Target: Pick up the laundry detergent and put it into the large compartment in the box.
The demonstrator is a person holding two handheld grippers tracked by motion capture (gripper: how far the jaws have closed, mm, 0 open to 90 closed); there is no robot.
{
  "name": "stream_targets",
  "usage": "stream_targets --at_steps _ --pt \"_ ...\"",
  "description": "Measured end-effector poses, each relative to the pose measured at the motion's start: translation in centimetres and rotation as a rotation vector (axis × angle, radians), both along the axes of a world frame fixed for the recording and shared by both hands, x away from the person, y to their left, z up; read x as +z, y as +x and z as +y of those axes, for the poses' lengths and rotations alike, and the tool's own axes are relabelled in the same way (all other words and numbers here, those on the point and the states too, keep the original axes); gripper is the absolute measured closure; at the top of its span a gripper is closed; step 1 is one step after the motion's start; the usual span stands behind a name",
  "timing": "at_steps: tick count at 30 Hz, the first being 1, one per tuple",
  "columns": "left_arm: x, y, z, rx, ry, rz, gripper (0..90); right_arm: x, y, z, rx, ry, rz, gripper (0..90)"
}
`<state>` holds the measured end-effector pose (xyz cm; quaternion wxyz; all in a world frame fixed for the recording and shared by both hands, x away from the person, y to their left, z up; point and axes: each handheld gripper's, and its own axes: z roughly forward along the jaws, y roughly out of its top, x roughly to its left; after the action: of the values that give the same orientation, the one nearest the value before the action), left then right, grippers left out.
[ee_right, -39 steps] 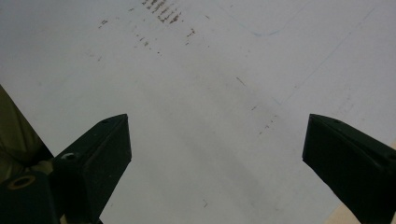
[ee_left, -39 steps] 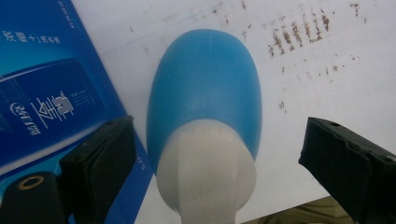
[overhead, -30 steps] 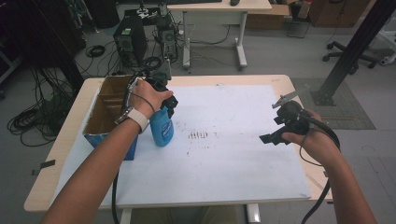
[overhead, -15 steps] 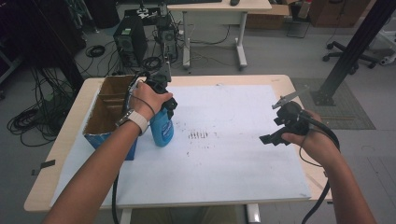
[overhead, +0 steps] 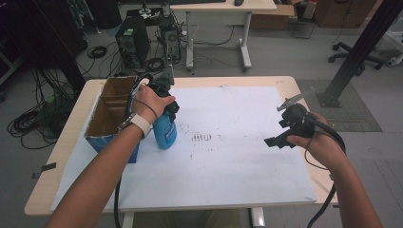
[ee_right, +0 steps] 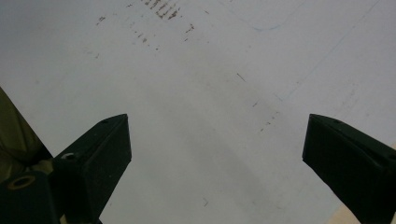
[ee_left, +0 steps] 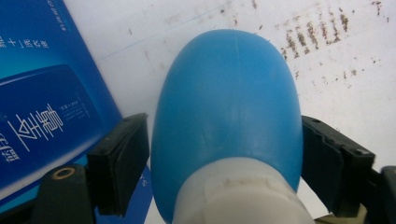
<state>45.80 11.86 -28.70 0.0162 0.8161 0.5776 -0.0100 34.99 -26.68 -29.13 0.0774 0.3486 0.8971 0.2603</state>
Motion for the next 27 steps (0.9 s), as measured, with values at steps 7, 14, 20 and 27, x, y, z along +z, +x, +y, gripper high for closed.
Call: stream_targets --at_steps 7,14,20,27 --pt "-0.02 0.03 0.06 -0.002 -0.004 -0.002 28.2 -0.05 0.01 -0.05 -0.001 -0.002 0.001 8.2" --pt "-0.07 0.02 0.12 -0.003 -0.008 -0.012 34.2 -0.12 0.00 -0.06 -0.002 -0.001 0.003 8.2" --pt "-0.06 0.03 0.06 -0.006 -0.008 -0.010 36.1 -0.12 -0.03 -0.15 -0.003 -0.001 0.001 8.2" --pt "-0.04 -0.01 -0.04 -0.010 -0.002 -0.011 36.7 -0.15 -0.01 -0.11 -0.004 -0.001 0.002 8.2"
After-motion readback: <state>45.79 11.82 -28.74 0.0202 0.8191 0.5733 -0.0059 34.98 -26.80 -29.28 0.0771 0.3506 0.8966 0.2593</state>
